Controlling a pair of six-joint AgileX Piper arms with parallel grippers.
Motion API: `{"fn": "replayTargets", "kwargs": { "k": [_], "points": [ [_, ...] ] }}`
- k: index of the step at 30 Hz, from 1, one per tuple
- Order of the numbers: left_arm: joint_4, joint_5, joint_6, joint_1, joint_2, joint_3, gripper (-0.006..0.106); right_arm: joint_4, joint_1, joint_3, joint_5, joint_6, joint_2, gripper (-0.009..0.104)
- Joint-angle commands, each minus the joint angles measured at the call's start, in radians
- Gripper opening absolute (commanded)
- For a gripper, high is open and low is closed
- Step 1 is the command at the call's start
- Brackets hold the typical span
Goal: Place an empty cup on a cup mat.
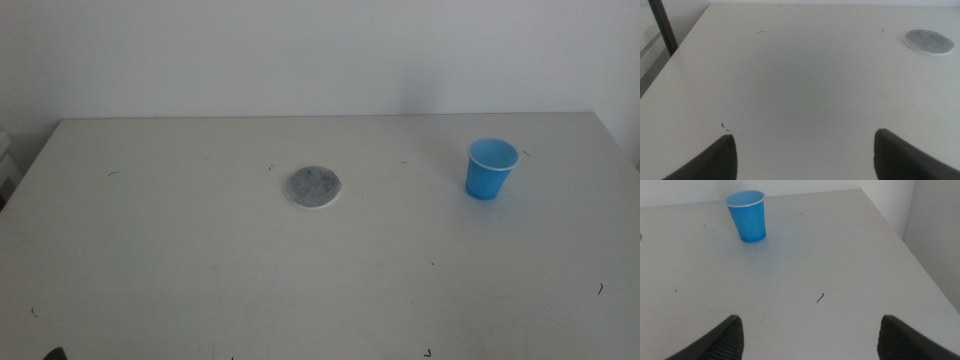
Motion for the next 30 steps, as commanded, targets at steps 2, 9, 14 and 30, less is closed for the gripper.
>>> {"fn": "replayTargets", "kwargs": {
  "k": [2,9,14,30],
  "points": [
    [0.000,-0.067,-0.011,0.001,-0.003,-0.006,0.105,0.012,-0.006,-0.017,-0.052,-0.010,-0.026,0.070],
    [0.000,-0.067,-0.011,0.001,-0.003,-0.006,0.105,0.030,-0.006,-0.168,0.040,-0.008,0.065,0.070],
    [0.000,-0.067,-0.011,0.001,-0.003,-0.006,0.105,0.030,-0.006,-0.326,0.096,-0.010,0.229,0.070],
    [0.000,-0.067,-0.011,0.001,-0.003,-0.006,0.105,0.036,-0.005,-1.056,0.451,-0.065,0.906,0.070]
  ]
}}
